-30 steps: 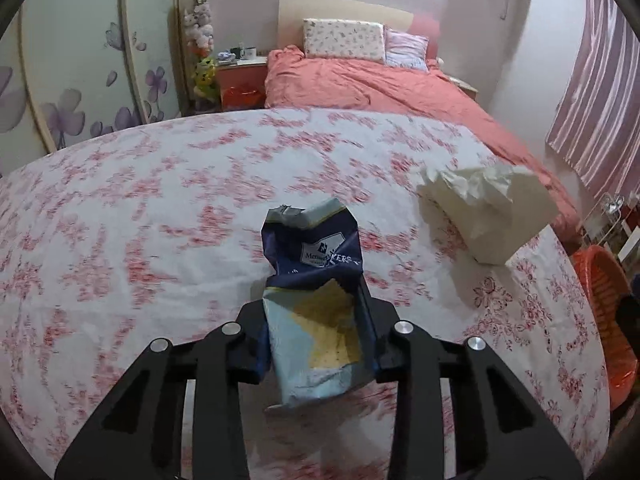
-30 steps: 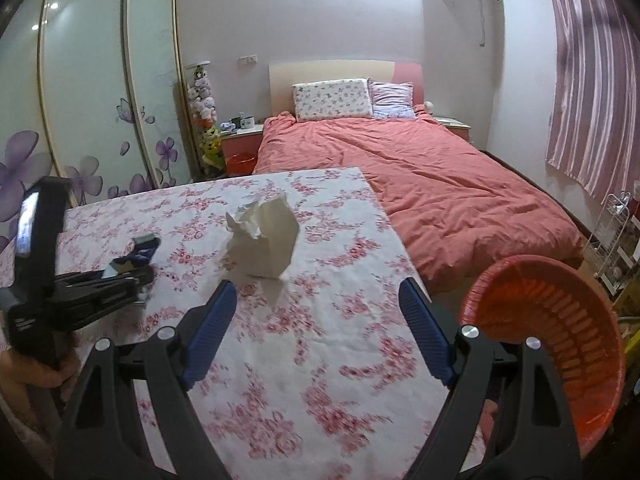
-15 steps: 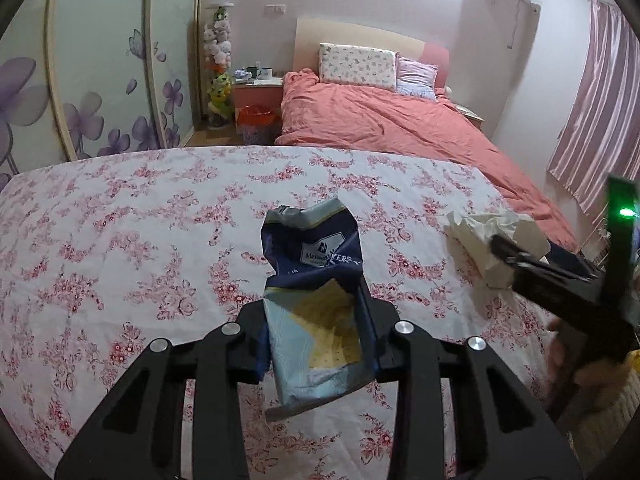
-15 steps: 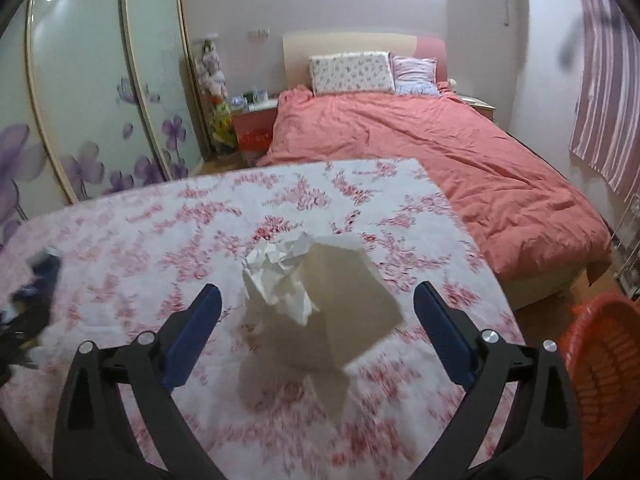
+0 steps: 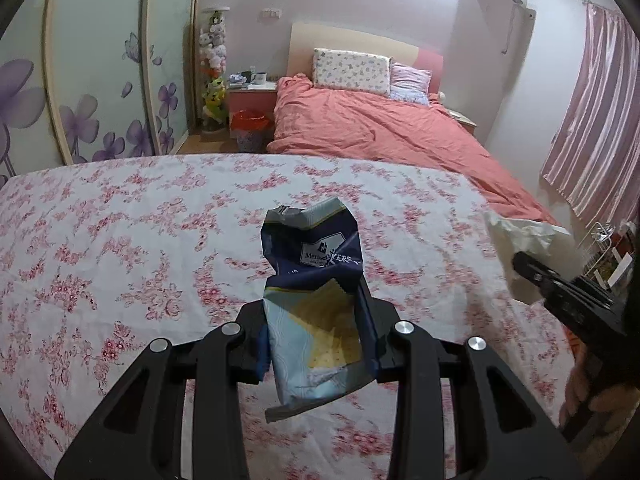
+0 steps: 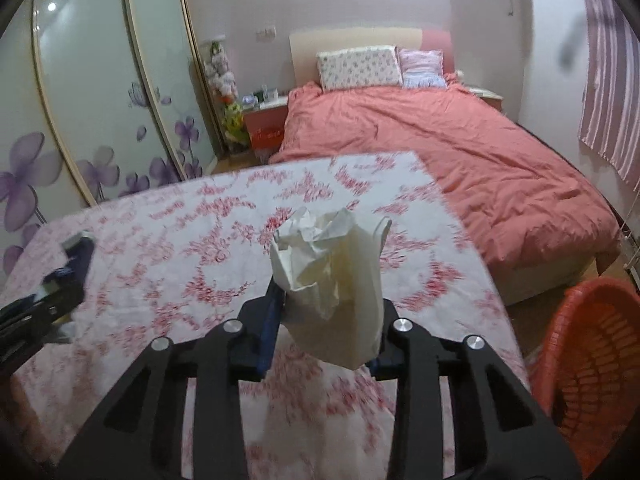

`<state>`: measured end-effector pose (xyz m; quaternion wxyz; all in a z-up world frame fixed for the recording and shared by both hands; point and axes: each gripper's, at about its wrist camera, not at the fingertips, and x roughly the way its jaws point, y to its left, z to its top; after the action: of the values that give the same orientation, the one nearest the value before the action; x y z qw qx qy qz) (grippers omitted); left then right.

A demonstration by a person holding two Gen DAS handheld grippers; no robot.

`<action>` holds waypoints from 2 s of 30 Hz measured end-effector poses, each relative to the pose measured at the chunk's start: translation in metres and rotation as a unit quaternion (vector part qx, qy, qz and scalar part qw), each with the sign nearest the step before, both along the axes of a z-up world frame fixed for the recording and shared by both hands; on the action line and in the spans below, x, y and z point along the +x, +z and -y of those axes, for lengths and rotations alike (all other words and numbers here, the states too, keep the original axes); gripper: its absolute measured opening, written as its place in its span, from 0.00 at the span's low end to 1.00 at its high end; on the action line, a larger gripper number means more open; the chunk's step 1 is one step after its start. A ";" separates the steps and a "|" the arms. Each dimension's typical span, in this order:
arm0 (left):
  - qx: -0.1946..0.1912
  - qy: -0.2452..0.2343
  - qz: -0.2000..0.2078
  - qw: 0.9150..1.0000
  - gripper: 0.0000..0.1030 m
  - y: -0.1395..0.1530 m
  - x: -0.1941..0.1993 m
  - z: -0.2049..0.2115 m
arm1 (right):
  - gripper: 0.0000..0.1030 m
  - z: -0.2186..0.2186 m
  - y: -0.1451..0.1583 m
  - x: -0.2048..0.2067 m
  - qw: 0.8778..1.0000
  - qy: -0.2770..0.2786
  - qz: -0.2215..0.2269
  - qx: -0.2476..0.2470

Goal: Collect trash
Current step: 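Carry the snack packet and white paper over the orange basket and open both tools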

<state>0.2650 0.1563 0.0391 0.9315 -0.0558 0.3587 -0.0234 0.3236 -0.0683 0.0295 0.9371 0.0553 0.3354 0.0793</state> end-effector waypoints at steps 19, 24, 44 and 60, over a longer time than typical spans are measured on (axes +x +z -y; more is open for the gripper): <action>-0.006 -0.100 0.049 0.994 0.34 0.042 -0.051 0.104 | 0.33 0.082 0.073 -0.143 0.988 -0.085 0.131 -0.006; -0.011 -0.137 0.052 0.989 0.35 0.044 -0.061 0.134 | 0.33 0.112 0.073 -0.164 0.985 -0.112 0.132 0.001; -0.055 -0.289 0.034 0.955 0.35 0.028 -0.076 0.261 | 0.33 0.217 0.054 -0.218 0.965 -0.221 0.140 0.016; -0.029 -0.339 -0.009 0.940 0.36 -0.011 -0.059 0.333 | 0.34 0.276 0.012 -0.187 0.964 -0.234 0.121 0.046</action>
<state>0.2064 -0.1765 0.0276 0.8631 0.0417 0.3640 -0.3476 0.1366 -0.3440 0.0417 0.9596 0.1655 0.1931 -0.1205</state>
